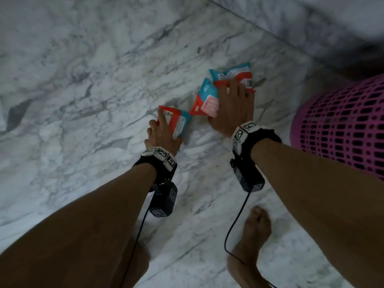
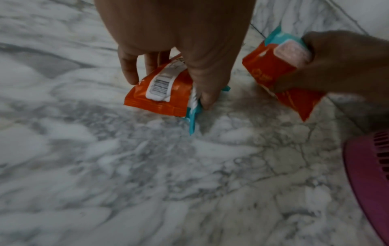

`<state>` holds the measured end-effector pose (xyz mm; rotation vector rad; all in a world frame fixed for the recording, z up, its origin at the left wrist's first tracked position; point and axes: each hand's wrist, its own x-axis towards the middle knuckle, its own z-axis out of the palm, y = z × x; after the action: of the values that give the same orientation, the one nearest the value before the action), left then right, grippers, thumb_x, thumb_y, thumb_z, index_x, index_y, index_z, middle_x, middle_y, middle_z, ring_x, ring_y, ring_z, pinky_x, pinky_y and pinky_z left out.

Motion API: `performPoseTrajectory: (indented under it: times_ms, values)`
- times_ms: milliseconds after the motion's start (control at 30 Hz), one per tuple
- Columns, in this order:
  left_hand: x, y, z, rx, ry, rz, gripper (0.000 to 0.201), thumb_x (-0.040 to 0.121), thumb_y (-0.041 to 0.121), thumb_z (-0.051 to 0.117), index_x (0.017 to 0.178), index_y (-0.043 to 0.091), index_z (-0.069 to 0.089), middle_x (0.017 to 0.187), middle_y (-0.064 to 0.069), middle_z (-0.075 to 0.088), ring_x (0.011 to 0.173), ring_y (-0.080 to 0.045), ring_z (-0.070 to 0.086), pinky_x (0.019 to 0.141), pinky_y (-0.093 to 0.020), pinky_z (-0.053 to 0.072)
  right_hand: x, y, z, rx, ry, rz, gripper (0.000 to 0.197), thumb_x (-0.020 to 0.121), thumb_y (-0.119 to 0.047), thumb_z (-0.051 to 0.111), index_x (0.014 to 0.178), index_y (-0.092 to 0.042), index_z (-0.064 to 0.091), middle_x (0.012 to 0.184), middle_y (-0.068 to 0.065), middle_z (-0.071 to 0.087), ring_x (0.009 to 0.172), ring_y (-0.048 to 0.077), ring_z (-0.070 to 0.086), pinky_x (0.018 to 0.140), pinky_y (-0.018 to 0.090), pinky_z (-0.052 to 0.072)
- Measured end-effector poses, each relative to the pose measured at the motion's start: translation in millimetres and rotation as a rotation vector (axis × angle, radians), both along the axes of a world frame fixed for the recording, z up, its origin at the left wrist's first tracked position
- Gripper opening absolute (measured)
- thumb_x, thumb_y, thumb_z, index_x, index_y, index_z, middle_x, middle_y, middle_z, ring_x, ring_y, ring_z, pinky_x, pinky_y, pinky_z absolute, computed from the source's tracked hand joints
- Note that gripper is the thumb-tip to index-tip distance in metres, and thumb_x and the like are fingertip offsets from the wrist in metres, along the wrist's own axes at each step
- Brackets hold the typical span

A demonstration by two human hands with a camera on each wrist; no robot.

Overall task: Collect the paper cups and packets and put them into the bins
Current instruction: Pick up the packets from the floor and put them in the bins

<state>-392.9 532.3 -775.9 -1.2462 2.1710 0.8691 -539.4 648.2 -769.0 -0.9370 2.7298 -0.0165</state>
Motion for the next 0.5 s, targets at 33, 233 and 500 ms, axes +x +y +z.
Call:
performPoseTrajectory:
  times_ms: [33, 233, 500]
  values:
    - [-4.1, 1.8, -0.8, 0.007, 0.000, -0.017, 0.107, 0.075, 0.029, 0.074, 0.151, 0.022, -0.002, 0.127, -0.018, 0.038, 0.116, -0.039, 0.044, 0.088, -0.057, 0.045, -15.7, -3.3, 2.4, 0.002, -0.003, 0.010, 0.079, 0.056, -0.039, 0.069, 0.128, -0.013, 0.052, 0.139, 0.016, 0.048, 0.125, 0.037, 0.048, 0.098, 0.052, 0.038]
    - [-9.1, 7.6, -13.5, -0.014, -0.005, -0.045, 0.107, 0.074, 0.030, 0.074, 0.150, 0.026, -0.001, 0.130, -0.016, 0.035, 0.119, -0.038, 0.041, 0.088, -0.058, 0.046, -69.4, -13.8, -3.6, 0.356, -0.338, 0.002, 0.101, 0.063, -0.050, 0.080, 0.147, -0.032, 0.026, 0.161, 0.008, -0.015, 0.146, 0.046, -0.009, 0.106, 0.075, 0.013]
    - [-6.7, 0.1, -14.9, 0.038, -0.022, -0.098, 0.099, 0.075, 0.027, 0.072, 0.149, 0.025, 0.006, 0.128, -0.019, 0.036, 0.112, -0.041, 0.045, 0.081, -0.048, 0.044, -40.0, 1.7, -13.5, 0.201, -0.232, -0.043, 0.059, 0.084, -0.031, 0.064, 0.137, -0.020, 0.039, 0.132, 0.018, 0.040, 0.122, 0.047, 0.040, 0.086, 0.055, 0.047]
